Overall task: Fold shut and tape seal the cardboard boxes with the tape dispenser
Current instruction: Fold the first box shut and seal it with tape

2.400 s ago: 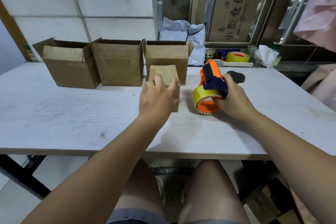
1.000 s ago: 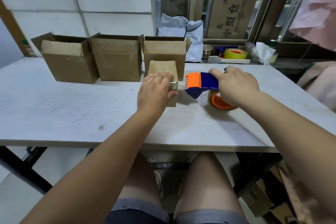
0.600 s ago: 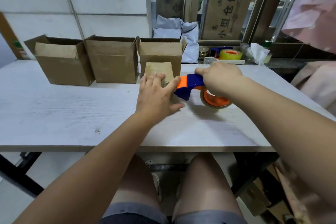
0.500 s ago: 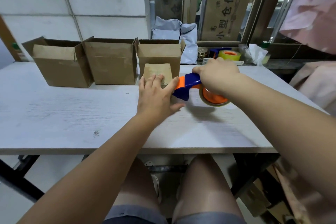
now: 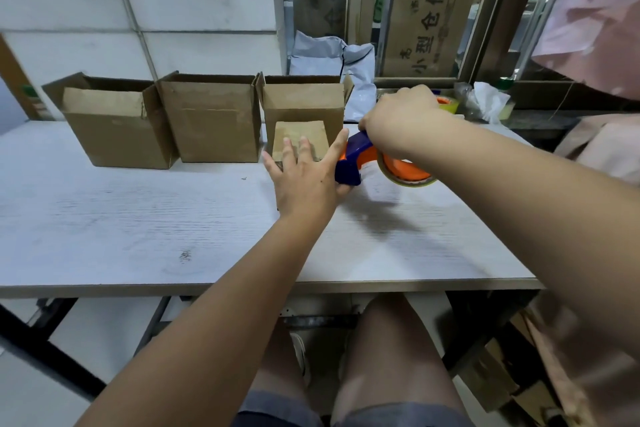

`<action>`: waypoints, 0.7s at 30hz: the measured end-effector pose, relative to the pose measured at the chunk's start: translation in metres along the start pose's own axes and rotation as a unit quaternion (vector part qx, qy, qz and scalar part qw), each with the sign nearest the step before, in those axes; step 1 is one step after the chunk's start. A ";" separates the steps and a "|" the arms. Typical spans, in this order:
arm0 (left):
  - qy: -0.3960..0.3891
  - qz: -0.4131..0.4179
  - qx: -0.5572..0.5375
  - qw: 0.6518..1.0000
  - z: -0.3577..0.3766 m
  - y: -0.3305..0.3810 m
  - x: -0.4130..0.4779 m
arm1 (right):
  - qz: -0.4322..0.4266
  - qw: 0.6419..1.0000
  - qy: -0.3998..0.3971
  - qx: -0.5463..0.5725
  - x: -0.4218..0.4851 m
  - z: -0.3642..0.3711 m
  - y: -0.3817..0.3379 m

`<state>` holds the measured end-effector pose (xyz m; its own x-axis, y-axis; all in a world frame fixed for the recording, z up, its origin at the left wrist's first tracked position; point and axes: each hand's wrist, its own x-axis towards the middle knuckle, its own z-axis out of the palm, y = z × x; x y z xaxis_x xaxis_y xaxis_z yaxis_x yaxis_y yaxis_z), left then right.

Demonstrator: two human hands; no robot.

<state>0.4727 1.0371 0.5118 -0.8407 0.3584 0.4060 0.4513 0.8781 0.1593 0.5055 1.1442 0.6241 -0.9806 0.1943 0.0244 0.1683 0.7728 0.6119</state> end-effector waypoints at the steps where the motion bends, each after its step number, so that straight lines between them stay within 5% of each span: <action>1: -0.003 -0.004 -0.011 1.000 0.000 0.000 0.000 | -0.002 1.000 -0.005 0.000 0.000 -0.001 -0.001; 9: -0.054 0.014 -0.046 0.997 -0.010 -0.003 0.007 | -0.019 0.998 -0.039 0.039 0.010 0.003 0.005; 21: -0.105 0.071 0.052 0.991 -0.003 -0.003 0.005 | -0.123 0.981 -0.133 0.069 0.026 0.042 0.006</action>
<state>0.4683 1.0348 0.5160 -0.8201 0.5284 0.2198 0.5448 0.8384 0.0172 0.4851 1.1794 0.5956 -0.9353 0.1291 -0.3295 -0.0399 0.8866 0.4608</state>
